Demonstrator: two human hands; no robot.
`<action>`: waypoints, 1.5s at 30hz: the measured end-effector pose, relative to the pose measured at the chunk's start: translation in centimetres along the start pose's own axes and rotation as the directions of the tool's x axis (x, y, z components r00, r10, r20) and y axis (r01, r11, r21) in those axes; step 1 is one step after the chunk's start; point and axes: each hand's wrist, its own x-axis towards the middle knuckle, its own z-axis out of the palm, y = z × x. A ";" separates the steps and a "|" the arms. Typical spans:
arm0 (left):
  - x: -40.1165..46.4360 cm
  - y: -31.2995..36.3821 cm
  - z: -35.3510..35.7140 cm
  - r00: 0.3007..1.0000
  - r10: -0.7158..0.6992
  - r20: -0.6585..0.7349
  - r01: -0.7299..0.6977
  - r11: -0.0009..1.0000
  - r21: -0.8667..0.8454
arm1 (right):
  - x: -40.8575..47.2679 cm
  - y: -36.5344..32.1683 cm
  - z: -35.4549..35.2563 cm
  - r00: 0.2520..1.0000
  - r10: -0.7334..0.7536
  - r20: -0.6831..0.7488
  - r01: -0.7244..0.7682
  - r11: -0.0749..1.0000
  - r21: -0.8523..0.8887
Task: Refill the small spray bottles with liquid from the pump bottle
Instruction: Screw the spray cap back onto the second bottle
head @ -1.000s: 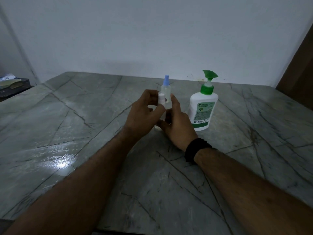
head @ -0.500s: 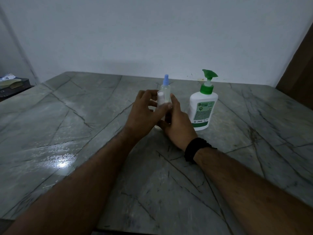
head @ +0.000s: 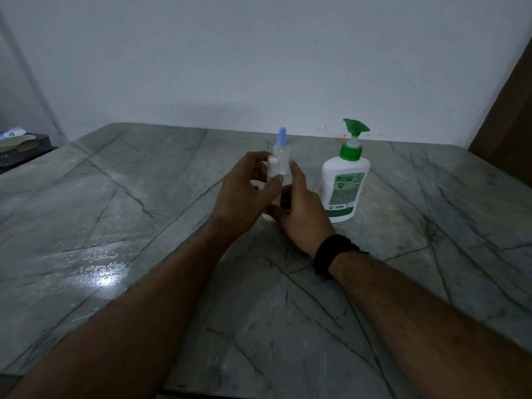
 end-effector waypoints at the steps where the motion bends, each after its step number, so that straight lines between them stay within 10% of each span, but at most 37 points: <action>1: 0.0 0.0 0.0 1.000 -0.012 0.011 0.013 0.999 -0.030 | 0.0 0.0 0.0 1.000 -0.003 0.001 0.003 1.000 -0.001; 45: 0.0 -0.9 0.1 0.999 -0.022 0.027 0.018 0.989 0.148 | 0.3 0.3 0.0 0.999 0.032 -0.001 -0.032 0.999 0.026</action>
